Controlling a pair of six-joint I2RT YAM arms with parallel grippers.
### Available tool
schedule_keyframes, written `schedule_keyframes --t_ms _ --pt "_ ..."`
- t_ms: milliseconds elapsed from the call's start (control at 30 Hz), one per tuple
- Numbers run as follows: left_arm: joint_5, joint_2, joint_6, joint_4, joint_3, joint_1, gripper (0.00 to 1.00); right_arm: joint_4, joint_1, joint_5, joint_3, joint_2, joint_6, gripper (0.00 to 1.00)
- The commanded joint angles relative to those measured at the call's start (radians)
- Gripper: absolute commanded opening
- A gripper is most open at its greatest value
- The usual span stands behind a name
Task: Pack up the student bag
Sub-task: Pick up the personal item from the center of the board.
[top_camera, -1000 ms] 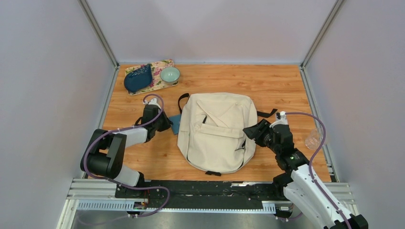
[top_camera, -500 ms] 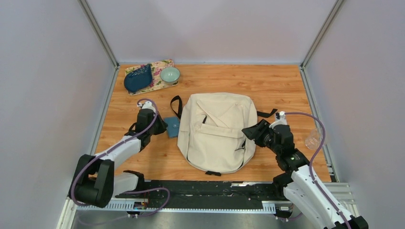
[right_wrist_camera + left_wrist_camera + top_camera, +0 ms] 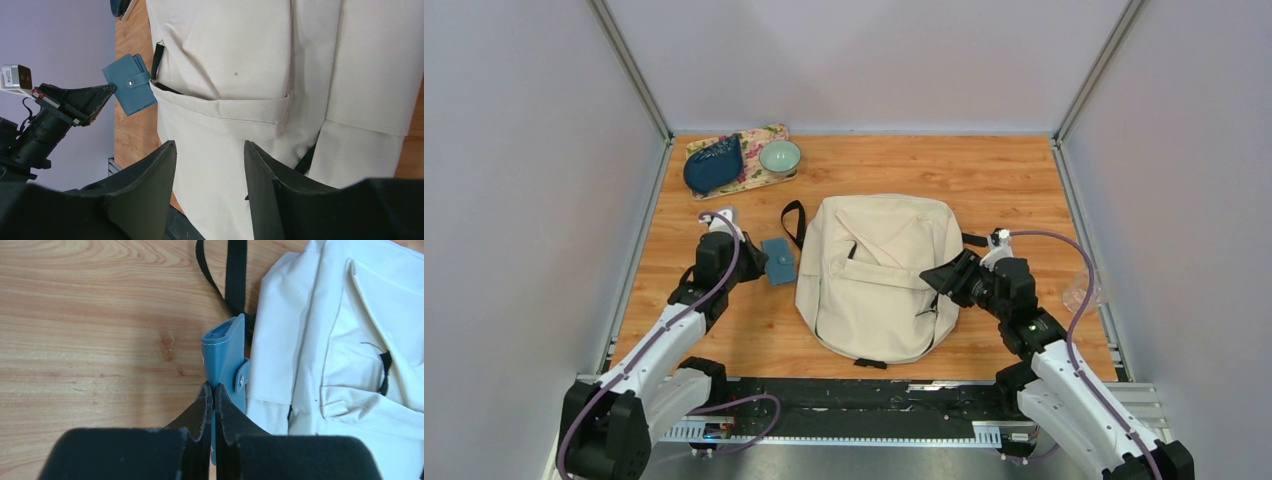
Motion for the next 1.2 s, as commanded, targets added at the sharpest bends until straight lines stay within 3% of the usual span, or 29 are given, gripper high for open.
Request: schedule_keyframes --t_ms 0,167,433,533,700,1167 --pt "0.084 -0.068 0.02 0.011 0.058 -0.003 0.0 0.083 0.012 -0.049 0.032 0.001 0.012 0.56" --pt "0.248 -0.11 0.013 0.03 0.087 -0.005 0.0 0.138 0.019 -0.089 0.033 0.02 0.023 0.57" --pt "0.598 -0.07 -0.109 0.244 0.093 -0.008 0.0 0.25 0.105 -0.111 0.075 0.117 0.02 0.63" --pt "0.638 -0.049 -0.155 0.324 0.07 -0.026 0.0 0.296 0.159 -0.097 0.101 0.177 0.021 0.64" --pt "0.677 0.014 -0.174 0.395 0.08 -0.113 0.0 0.399 0.24 -0.079 0.139 0.283 0.04 0.85" --pt "0.737 0.094 -0.27 0.565 0.046 -0.164 0.0 0.571 0.306 -0.108 0.19 0.439 0.09 0.84"
